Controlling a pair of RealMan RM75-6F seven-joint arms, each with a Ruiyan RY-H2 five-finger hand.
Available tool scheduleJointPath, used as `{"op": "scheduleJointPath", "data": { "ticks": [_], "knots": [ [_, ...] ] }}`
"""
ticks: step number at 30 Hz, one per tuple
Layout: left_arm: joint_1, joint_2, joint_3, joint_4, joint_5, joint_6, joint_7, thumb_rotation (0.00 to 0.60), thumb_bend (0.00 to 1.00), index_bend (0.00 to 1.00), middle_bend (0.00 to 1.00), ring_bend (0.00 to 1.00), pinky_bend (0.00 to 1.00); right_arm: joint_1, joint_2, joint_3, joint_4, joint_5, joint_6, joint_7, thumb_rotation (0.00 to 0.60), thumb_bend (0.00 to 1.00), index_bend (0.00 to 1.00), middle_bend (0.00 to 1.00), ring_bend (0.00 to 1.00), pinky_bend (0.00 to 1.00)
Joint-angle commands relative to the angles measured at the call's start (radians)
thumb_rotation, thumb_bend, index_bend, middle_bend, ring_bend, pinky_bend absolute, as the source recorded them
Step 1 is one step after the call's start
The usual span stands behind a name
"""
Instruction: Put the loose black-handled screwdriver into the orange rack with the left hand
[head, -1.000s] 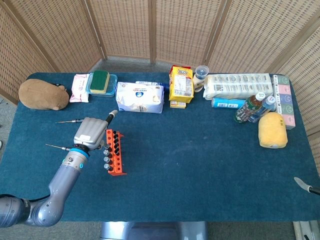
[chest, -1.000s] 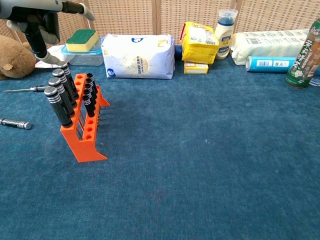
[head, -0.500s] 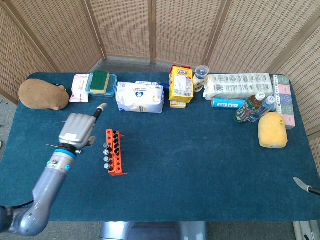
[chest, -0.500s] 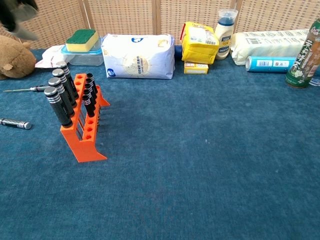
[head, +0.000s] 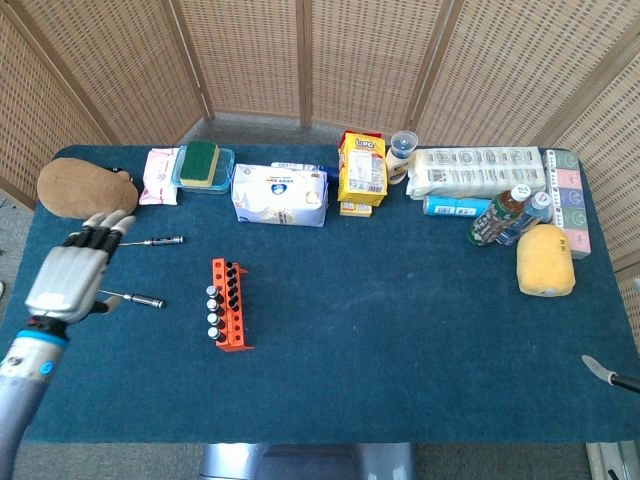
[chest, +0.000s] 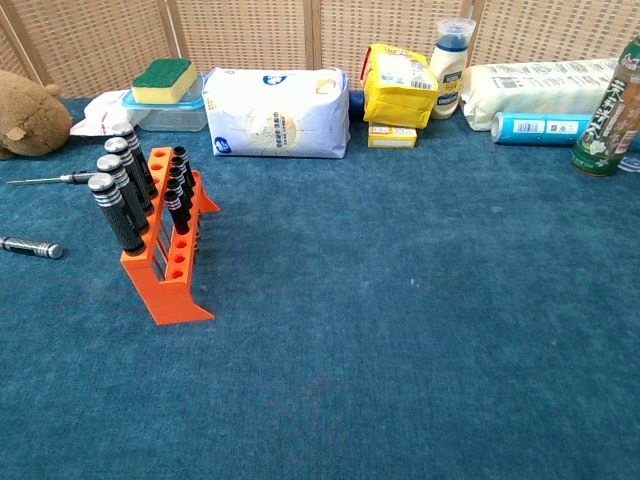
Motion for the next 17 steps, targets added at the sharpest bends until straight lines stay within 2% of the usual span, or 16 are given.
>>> {"op": "scheduleJointPath", "data": {
  "ticks": [1, 7, 13, 17],
  "knots": [
    [0.204, -0.017, 0.097, 0.155, 0.206, 0.138, -0.173, 0.600, 0.10, 0.00, 0.00, 0.00, 0.16, 0.002, -0.005, 0.001, -0.003, 0.000, 0.002, -0.015, 0.542, 0.00, 0.01, 0.03, 0.01, 0.00],
    [0.367, -0.092, 0.137, 0.268, 0.317, 0.266, -0.267, 0.600, 0.10, 0.00, 0.00, 0.00, 0.13, 0.009, -0.019, 0.007, -0.002, 0.011, -0.002, -0.051, 0.543, 0.00, 0.01, 0.03, 0.01, 0.00],
    [0.463, -0.170, 0.133, 0.357, 0.400, 0.355, -0.320, 0.600, 0.11, 0.00, 0.00, 0.00, 0.13, 0.003, -0.030, 0.006, -0.010, 0.006, 0.019, -0.102, 0.540, 0.00, 0.03, 0.02, 0.01, 0.00],
    [0.487, -0.176, 0.114, 0.390, 0.429, 0.364, -0.369, 0.600, 0.11, 0.00, 0.00, 0.00, 0.13, 0.003, -0.034, 0.003, -0.015, 0.000, 0.019, -0.114, 0.543, 0.00, 0.04, 0.02, 0.01, 0.00]
  ]
}}
